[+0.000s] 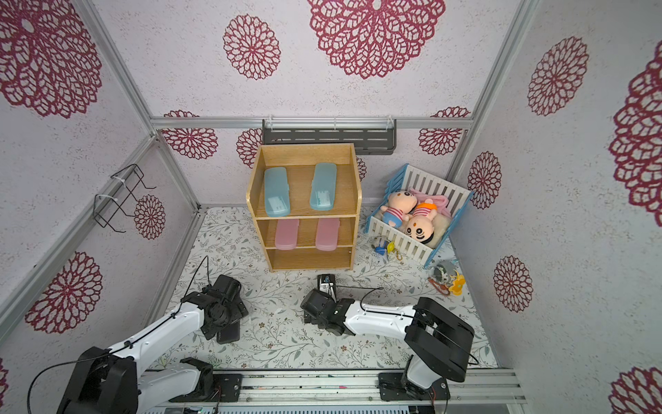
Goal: Place the pencil cases on the shelf according to color
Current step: Move the pencil case to the center of the board.
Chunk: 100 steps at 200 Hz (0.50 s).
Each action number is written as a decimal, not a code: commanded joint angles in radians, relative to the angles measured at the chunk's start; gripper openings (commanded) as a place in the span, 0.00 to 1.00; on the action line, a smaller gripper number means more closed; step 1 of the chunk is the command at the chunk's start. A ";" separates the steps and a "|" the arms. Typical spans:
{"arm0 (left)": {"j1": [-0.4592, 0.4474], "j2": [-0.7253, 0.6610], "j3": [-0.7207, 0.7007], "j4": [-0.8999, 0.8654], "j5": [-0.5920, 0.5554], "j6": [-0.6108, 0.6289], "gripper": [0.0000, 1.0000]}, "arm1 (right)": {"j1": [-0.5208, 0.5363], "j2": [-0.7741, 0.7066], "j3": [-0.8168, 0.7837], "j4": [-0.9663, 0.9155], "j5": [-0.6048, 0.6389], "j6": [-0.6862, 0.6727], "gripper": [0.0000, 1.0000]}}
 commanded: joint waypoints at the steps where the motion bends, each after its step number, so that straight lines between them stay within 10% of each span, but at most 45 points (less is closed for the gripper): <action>1: -0.043 -0.008 0.005 0.031 0.033 0.011 0.98 | 0.000 -0.036 -0.045 -0.071 0.028 0.042 0.99; 100: -0.345 0.131 0.114 0.052 -0.043 -0.109 1.00 | -0.004 -0.253 -0.158 -0.052 -0.034 -0.051 0.99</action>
